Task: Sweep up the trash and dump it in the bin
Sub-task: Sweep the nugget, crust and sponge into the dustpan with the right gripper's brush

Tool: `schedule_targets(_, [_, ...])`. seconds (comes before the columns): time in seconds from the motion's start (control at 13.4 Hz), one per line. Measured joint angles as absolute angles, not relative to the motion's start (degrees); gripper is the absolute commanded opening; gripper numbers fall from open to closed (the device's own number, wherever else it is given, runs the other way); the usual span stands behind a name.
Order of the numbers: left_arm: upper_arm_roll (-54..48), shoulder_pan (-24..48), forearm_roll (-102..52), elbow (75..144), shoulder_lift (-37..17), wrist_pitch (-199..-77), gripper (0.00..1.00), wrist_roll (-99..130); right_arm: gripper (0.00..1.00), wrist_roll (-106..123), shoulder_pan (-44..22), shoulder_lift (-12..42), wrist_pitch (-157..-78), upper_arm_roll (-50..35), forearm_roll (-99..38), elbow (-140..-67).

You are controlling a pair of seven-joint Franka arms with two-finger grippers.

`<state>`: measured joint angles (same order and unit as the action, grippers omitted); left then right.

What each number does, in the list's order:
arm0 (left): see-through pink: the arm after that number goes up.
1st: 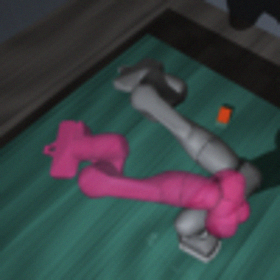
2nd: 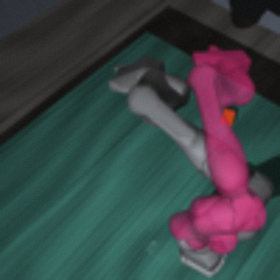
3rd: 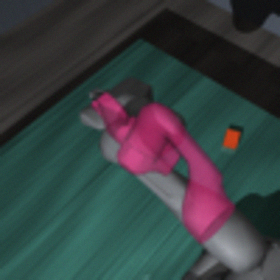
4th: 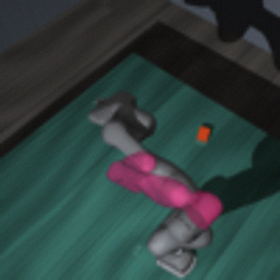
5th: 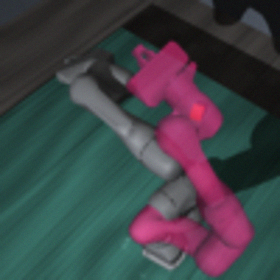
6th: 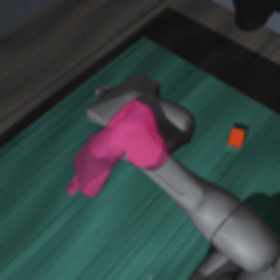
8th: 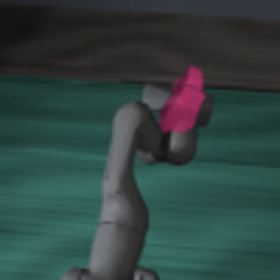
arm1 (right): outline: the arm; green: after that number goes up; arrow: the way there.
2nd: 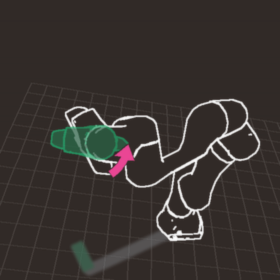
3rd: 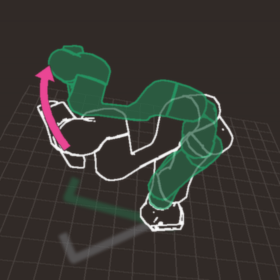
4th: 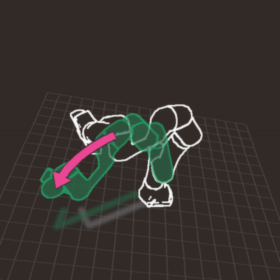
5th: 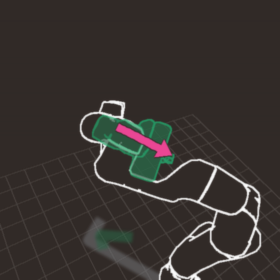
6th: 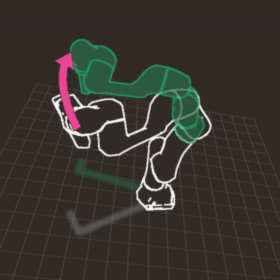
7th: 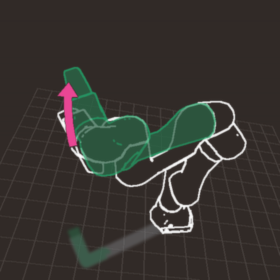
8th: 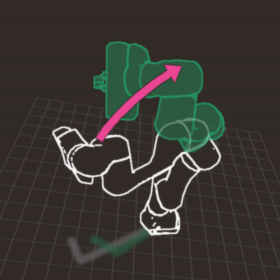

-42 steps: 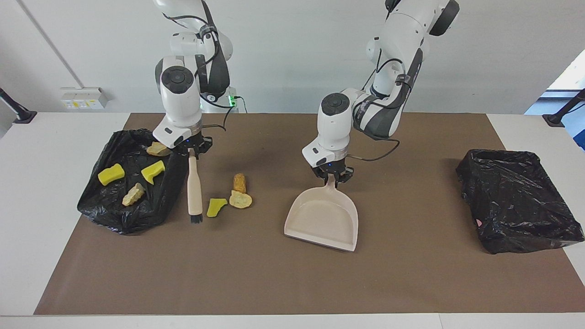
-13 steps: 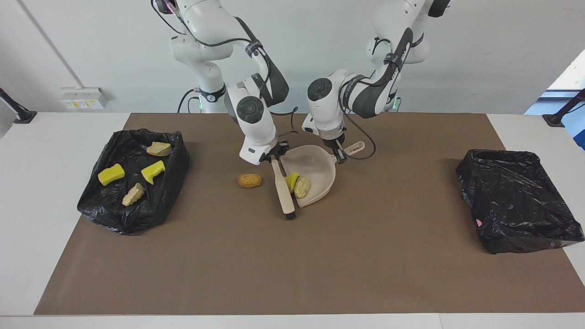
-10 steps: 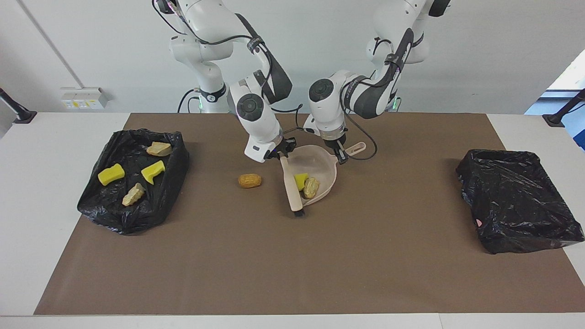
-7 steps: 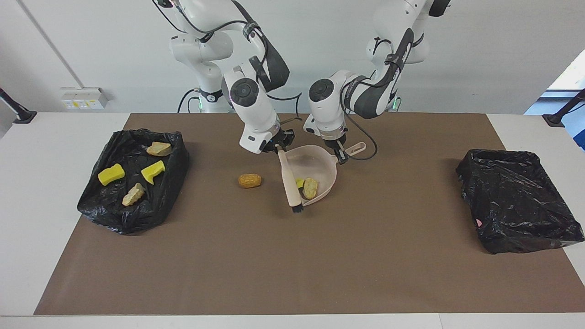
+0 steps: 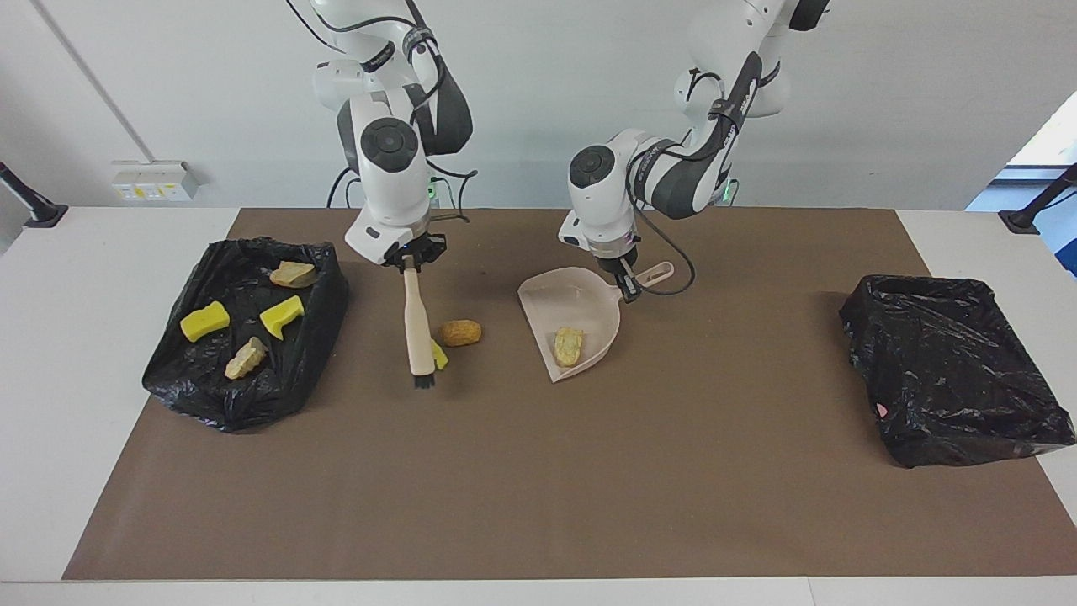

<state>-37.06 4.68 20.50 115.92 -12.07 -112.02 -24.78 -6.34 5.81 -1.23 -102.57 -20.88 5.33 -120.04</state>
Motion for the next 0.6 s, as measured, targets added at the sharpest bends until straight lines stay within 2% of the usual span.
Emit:
schedule_targets(0.3, [-37.1,4.6,20.5,115.9,-12.1,-112.0,0.0,-24.8,0.0,-5.4,6.8,-2.2,-106.1,-21.3,5.7,-125.3])
schedule_targets(0.6, [-37.1,4.1,20.5,116.0,-12.1,-112.0,0.0,-25.0,0.0,-6.5,4.2,-2.1,-108.8,-21.7,2.9,-128.6])
